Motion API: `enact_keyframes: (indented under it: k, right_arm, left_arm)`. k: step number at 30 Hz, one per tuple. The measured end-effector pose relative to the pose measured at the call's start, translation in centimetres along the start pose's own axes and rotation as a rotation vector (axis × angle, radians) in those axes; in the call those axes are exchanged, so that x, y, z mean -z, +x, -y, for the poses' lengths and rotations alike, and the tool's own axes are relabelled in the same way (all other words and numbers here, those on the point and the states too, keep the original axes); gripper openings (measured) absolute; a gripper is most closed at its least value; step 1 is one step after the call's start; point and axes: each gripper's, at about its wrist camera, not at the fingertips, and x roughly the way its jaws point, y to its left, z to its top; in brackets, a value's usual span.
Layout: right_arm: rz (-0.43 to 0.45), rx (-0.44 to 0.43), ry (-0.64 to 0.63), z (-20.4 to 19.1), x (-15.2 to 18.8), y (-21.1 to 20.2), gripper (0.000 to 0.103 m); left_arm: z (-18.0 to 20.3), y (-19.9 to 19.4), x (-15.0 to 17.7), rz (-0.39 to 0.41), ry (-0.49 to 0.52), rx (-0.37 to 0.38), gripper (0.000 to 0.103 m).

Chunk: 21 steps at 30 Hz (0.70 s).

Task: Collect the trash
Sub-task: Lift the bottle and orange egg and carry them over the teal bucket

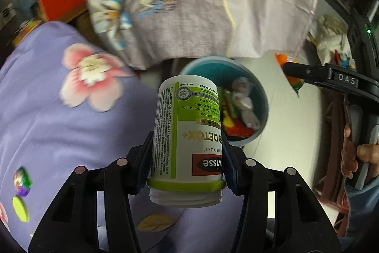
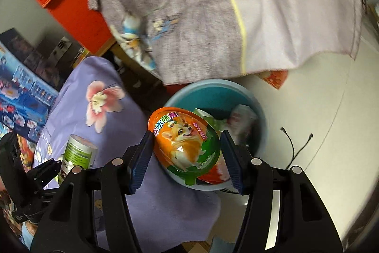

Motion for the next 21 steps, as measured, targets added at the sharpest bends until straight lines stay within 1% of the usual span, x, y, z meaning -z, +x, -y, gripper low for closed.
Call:
enact_keyframes:
  k: [4, 10, 15, 17, 21]
  right_arm:
    - [-0.022, -0.003, 0.027, 2.0, 0.0, 0.8, 0.056]
    - [-0.038, -0.007, 0.068, 4.6, 0.0, 1.5, 0.056]
    - [-0.062, -0.004, 0.091, 6.1, 0.3, 2.4, 0.056]
    - [-0.071, -0.006, 0.096, 6.3, 0.3, 2.7, 0.056]
    - [-0.083, -0.011, 0.096, 6.5, 0.1, 3.3, 0.056]
  left_arm:
    - [2.6, 2.4, -1.0, -0.035, 0.028, 0.022, 0.052]
    - [6.0, 6.7, -2.0, -0.112, 0.077, 0.046, 0.053]
    - [7.5, 9.5, -2.6, -0.161, 0.092, 0.067, 0.053]
    - [8.1, 10.5, -2.7, -0.176, 0.099, 0.062, 0.054]
    - [7.9, 11.7, -3.0, -0.197, 0.069, 0.059, 0.064]
